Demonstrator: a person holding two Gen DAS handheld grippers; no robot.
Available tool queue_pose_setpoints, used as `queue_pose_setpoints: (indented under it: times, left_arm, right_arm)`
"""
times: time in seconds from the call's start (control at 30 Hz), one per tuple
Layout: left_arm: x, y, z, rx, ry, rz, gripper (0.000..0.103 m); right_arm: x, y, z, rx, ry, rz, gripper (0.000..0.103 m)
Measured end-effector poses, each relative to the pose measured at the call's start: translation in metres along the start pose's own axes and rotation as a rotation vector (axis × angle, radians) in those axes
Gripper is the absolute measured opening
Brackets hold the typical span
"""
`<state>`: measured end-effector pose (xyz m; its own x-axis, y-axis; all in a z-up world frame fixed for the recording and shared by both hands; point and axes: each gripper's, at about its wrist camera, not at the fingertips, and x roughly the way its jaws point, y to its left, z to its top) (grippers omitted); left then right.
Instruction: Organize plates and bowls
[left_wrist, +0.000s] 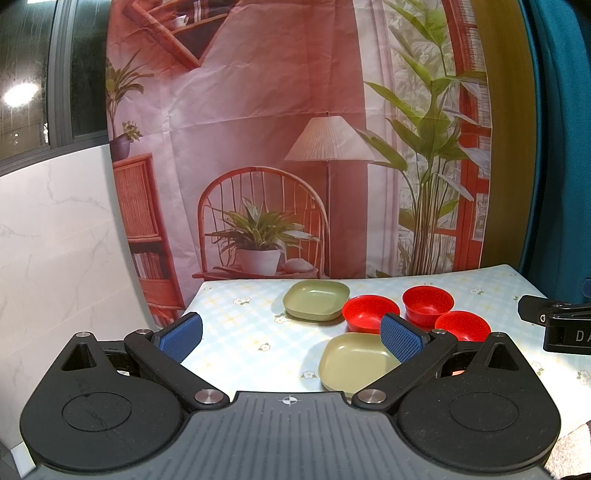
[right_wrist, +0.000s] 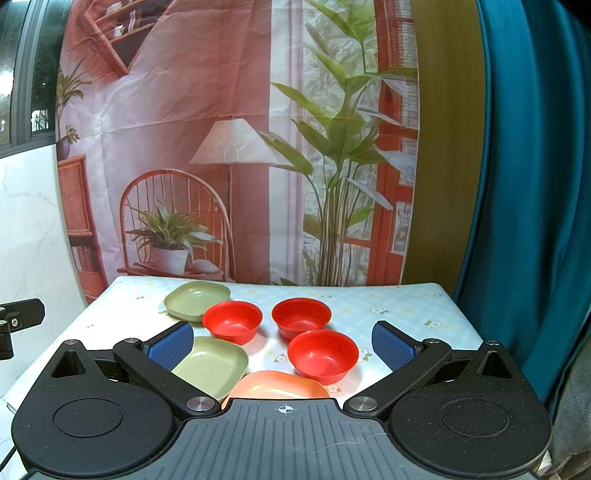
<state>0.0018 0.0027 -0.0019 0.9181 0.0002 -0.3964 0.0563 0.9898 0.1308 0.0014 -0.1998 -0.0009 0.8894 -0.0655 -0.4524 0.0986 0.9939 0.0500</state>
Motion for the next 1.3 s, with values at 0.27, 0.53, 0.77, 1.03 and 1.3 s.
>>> queue_pose_setpoints:
  times: [0.27, 0.53, 0.77, 1.03, 1.3]
  left_arm:
    - [0.000, 0.000, -0.001, -0.001, -0.001, 0.001, 0.103]
    - [0.001, 0.000, -0.001, -0.002, 0.000, 0.001, 0.103]
    - [0.001, 0.001, -0.002, -0.006, 0.003, 0.004, 0.103]
    - [0.001, 0.001, 0.000, -0.012, 0.002, 0.010, 0.103]
    - [0.001, -0.007, 0.008, 0.038, -0.039, 0.004, 0.103]
  right_arm:
    - [-0.001, 0.000, 0.000, -0.001, -0.001, -0.001, 0.103]
    - [-0.002, 0.000, -0.002, -0.001, -0.002, -0.002, 0.103]
    - [-0.003, 0.000, 0.000, 0.000, -0.002, -0.002, 0.103]
    - [-0.002, 0.002, -0.004, 0.000, -0.003, -0.003, 0.103]
    - [-0.002, -0.008, 0.008, 0.032, -0.025, 0.064, 0.103]
